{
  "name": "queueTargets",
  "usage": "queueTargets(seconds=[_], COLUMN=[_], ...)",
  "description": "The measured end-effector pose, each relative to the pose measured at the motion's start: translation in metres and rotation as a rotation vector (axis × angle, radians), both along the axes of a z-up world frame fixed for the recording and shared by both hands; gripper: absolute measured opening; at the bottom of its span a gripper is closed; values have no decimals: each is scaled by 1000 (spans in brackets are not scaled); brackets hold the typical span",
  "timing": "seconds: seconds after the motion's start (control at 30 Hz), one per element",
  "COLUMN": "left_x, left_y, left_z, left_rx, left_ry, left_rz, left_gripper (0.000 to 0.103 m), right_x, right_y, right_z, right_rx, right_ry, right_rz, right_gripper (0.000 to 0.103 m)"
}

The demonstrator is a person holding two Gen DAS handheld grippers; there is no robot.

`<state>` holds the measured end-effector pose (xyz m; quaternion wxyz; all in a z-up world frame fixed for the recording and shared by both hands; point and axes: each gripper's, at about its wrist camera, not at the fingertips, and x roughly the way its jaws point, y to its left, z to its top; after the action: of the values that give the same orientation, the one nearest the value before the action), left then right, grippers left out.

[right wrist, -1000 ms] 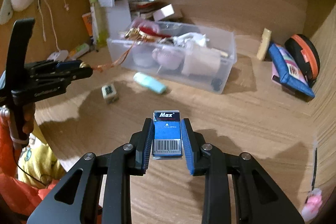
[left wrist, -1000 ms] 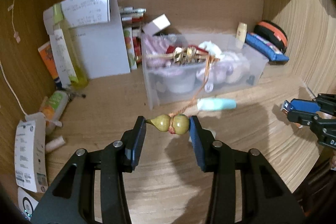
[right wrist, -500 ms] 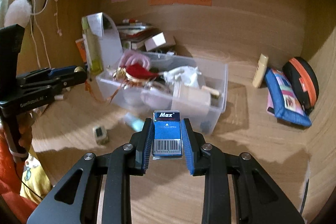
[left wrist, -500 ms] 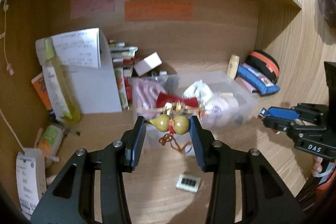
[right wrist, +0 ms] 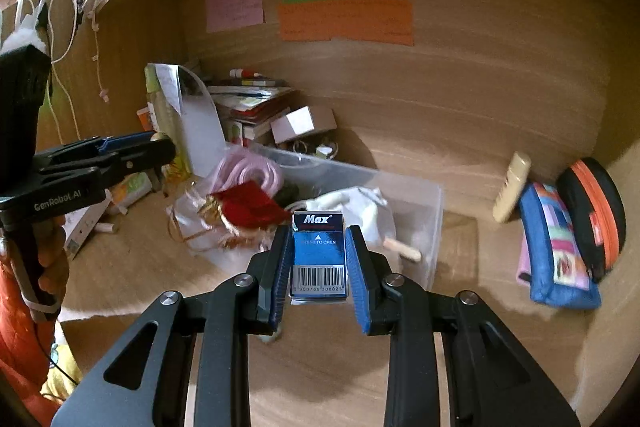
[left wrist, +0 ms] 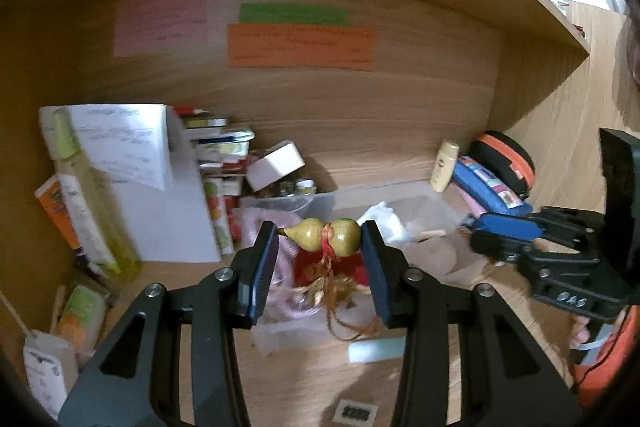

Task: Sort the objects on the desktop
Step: 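Carry the gourd charm and Max card pack into the clear box and open both tools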

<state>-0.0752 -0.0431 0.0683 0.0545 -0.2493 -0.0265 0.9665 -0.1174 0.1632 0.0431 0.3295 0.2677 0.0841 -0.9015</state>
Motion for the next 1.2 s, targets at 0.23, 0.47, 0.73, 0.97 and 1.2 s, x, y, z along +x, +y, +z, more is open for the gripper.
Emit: queueTargets(seconds=[0.23, 0.47, 0.73, 0.97, 1.2], left_x=[-39, -70, -80, -80, -77], left_y=[18, 33, 36, 40, 41], left_z=[-8, -39, -57, -60, -57], left_rx=[-5, 2, -24, -45, -58], left_ry=[-36, -137, -195, -204, -183], left_rz=[-54, -55, -35, -32, -25], left_gripper=[42, 42, 42, 42, 50], right_x=[-29, -59, -77, -81, -76], right_y=[-20, -25, -23, -22, -25], right_z=[-4, -22, -44, -52, -50], right_rx=[44, 46, 79, 91, 132], right_ry=[-12, -81, -133, -142, -81], right_rz=[-4, -65, -127, -157, -175], right_gripper=[25, 25, 25, 25, 25])
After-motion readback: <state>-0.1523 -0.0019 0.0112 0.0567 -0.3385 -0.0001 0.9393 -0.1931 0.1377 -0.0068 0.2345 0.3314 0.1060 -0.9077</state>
